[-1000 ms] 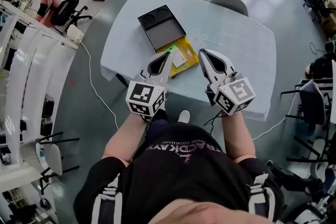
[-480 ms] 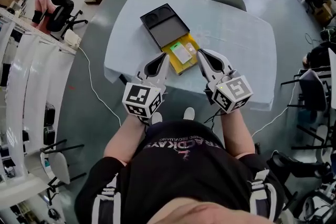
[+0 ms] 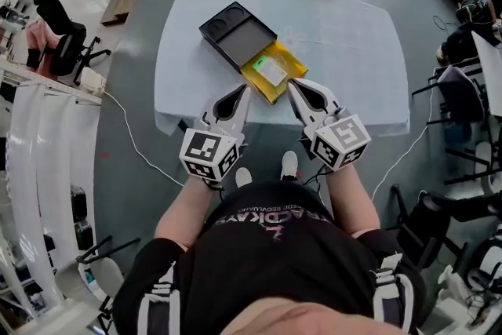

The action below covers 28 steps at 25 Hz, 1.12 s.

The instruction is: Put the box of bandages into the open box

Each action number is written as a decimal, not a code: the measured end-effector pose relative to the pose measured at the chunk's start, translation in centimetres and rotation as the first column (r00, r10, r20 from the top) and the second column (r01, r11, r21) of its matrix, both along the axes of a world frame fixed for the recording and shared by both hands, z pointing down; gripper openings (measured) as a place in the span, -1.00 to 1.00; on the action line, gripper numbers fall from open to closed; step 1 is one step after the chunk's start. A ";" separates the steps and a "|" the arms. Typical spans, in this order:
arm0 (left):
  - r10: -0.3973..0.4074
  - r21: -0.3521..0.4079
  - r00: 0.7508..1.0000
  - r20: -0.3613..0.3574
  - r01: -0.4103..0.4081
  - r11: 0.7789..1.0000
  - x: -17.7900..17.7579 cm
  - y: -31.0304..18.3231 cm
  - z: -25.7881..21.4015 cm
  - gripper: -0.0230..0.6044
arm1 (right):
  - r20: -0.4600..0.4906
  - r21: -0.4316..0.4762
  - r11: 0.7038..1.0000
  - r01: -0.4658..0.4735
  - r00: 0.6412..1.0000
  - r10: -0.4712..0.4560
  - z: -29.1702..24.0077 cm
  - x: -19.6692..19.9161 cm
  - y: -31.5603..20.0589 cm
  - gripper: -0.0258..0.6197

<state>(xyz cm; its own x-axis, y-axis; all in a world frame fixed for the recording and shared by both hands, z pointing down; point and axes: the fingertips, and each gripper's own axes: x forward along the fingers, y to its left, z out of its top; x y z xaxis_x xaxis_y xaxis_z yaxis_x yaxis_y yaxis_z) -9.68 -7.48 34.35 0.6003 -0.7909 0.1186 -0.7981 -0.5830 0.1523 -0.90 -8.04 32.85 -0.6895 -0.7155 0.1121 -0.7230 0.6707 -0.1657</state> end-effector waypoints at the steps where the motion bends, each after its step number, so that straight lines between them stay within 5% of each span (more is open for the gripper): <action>1: 0.015 -0.002 1.000 0.001 -0.015 1.000 0.0 0.3 0.1 -0.87 | -0.001 -0.003 1.000 -0.013 1.000 0.013 0.1 -0.1 0.3 -0.89; 28: 0.163 -0.001 0.987 -0.010 -0.163 0.987 -2.5 4.5 1.1 -0.87 | -0.001 -0.004 0.990 -0.144 0.990 0.144 1.2 -3.0 6.2 -0.89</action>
